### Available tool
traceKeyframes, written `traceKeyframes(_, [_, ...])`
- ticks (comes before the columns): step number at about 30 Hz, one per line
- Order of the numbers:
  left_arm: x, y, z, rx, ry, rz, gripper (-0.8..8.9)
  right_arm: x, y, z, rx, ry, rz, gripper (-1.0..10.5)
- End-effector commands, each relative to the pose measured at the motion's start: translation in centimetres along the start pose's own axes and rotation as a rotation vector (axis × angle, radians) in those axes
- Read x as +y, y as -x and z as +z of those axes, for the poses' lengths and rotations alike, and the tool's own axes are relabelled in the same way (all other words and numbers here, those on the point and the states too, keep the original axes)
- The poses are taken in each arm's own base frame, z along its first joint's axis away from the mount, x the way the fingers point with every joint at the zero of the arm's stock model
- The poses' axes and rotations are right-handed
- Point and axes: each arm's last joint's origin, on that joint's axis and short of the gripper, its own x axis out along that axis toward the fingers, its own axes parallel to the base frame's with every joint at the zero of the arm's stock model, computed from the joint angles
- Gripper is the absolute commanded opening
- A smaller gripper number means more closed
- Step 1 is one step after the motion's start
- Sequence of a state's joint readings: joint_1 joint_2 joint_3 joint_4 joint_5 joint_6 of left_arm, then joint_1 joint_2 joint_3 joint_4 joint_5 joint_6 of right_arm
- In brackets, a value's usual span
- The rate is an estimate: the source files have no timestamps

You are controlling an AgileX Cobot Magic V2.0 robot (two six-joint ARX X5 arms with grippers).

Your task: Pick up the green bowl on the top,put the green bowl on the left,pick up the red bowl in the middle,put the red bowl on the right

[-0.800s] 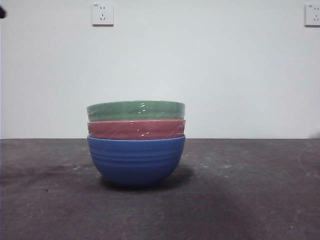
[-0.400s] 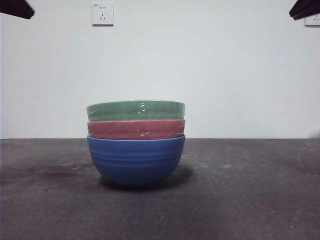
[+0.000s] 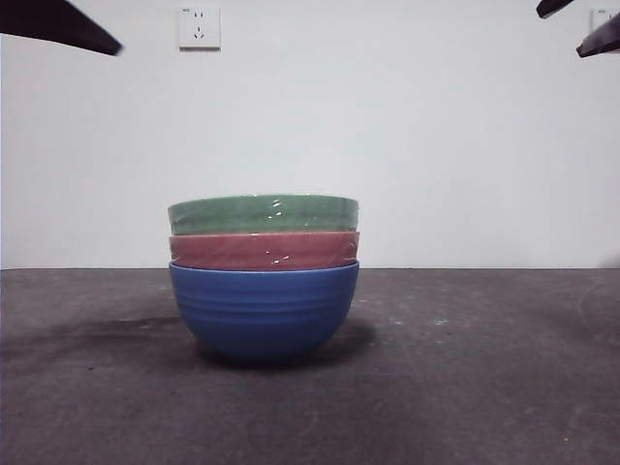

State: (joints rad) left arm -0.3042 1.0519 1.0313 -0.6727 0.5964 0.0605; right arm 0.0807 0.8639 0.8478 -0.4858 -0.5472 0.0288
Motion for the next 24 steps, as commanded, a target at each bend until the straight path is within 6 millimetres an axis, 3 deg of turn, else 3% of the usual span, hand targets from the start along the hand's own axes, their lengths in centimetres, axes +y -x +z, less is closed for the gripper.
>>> traceKeyframes(1, [-1.0, -1.7, 1.0, 0.074, -0.108, -0.004, 3.34, 0.2, 0.0, 0.2, -0.006, 0.016, 0.009, 2.8])
traceKeyframes(9, [-4.0, -7.9, 2.9, 0.29, -0.338, -0.012, 3.33, 0.2, 0.0, 0.1, 0.0, 0.014, 0.01, 2.8])
traceKeyframes(17, [-4.5, -13.9, 1.0, 0.478, -0.423, -0.029, 3.33, 0.2, 0.0, -0.3, 0.034, -0.003, 0.006, 2.8])
traceKeyframes(24, [-4.0, -16.2, -0.1, 0.554, -0.423, -0.019, 3.33, 0.2, 0.0, -0.3, 0.04, -0.007, 0.005, 2.8])
